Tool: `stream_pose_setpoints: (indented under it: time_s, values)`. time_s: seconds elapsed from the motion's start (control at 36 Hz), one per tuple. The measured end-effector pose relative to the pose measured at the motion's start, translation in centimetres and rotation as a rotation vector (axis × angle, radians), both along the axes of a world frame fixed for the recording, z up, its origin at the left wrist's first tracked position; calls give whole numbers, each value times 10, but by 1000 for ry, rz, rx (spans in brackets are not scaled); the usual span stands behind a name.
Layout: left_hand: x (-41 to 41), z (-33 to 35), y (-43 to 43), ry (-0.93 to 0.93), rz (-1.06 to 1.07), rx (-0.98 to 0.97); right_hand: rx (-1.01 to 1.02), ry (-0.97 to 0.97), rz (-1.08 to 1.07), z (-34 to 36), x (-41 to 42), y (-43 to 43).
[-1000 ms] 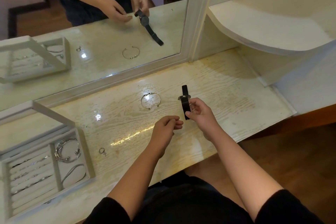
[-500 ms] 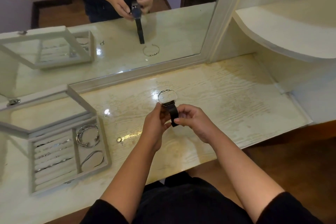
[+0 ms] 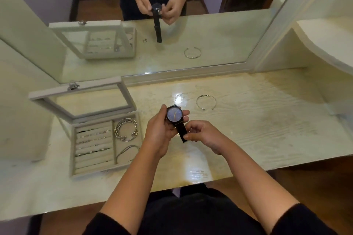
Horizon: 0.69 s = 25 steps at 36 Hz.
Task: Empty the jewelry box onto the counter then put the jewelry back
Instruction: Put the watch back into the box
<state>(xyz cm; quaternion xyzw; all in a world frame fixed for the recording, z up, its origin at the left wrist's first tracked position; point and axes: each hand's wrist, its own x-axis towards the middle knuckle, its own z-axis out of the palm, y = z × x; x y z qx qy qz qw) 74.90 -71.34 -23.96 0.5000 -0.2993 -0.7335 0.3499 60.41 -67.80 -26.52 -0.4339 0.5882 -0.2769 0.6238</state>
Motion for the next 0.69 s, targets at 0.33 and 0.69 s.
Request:
stream_pose_setpoints:
  time_s: [0.33, 0.69]
  values:
    - [39, 18, -5, -183, -12, -84, 74, -109, -33, 10, 52, -14]
    - [66, 22, 0, -238, 88, 35, 187, -516, -225, 14, 89, -28]
